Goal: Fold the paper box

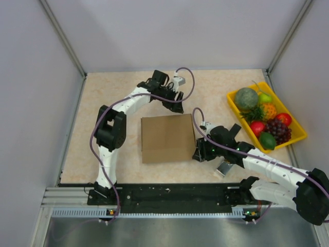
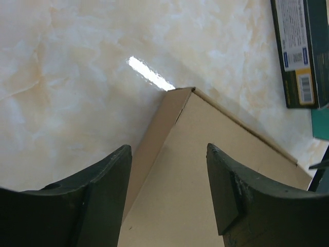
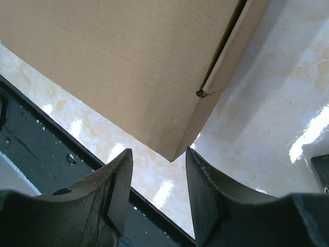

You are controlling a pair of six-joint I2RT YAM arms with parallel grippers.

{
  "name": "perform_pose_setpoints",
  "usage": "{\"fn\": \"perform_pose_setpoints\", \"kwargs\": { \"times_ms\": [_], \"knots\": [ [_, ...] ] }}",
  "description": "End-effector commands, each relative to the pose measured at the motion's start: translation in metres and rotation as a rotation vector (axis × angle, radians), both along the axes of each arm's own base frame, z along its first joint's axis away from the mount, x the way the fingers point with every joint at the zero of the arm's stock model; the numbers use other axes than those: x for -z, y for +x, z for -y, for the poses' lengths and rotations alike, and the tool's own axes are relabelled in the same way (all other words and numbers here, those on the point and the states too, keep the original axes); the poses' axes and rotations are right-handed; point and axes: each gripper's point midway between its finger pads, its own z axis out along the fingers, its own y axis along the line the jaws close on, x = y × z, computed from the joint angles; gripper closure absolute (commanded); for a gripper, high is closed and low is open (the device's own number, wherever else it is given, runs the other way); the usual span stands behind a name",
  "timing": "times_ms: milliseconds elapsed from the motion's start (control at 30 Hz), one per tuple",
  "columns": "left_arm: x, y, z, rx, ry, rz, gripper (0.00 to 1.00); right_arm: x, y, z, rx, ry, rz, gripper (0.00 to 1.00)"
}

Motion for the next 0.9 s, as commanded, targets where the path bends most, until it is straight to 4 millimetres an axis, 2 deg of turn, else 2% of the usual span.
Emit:
{"fn": "perform_pose_setpoints", "kwargs": {
  "times_ms": [0, 33, 67, 100, 200, 433, 633, 867],
  "knots": [
    [-0.007, -0.003, -0.008, 0.184, -0.069, 0.034, 0.37, -0.003, 0.004, -0.006, -0.028, 0.02, 0.031, 0.55],
    [-0.013, 0.0, -0.007, 0.208, -0.069, 0.045, 0.37, -0.002, 0.005, -0.004, -0.023, 0.011, 0.034, 0.55],
    [-0.005, -0.009, -0.01, 0.229, -0.045, -0.001, 0.37, -0.004, 0.006, -0.004, -0.02, 0.012, 0.04, 0.55],
    [0.008, -0.009, -0.012, 0.243, -0.028, -0.018, 0.36, -0.004, 0.007, -0.004, -0.018, 0.011, 0.045, 0.55],
    [0.017, -0.013, -0.012, 0.279, -0.045, -0.033, 0.35, -0.005, 0.009, -0.007, -0.021, 0.015, 0.042, 0.55],
    [0.021, -0.02, -0.008, 0.323, -0.086, -0.059, 0.38, -0.006, 0.009, -0.009, -0.03, 0.015, 0.041, 0.57],
    [0.027, -0.024, -0.008, 0.326, -0.084, -0.088, 0.48, -0.004, 0.01, -0.009, -0.021, 0.021, 0.039, 0.58],
    [0.026, -0.021, -0.009, 0.31, -0.068, -0.068, 0.53, 0.001, 0.01, -0.011, -0.026, 0.027, 0.036, 0.61]
  ]
}}
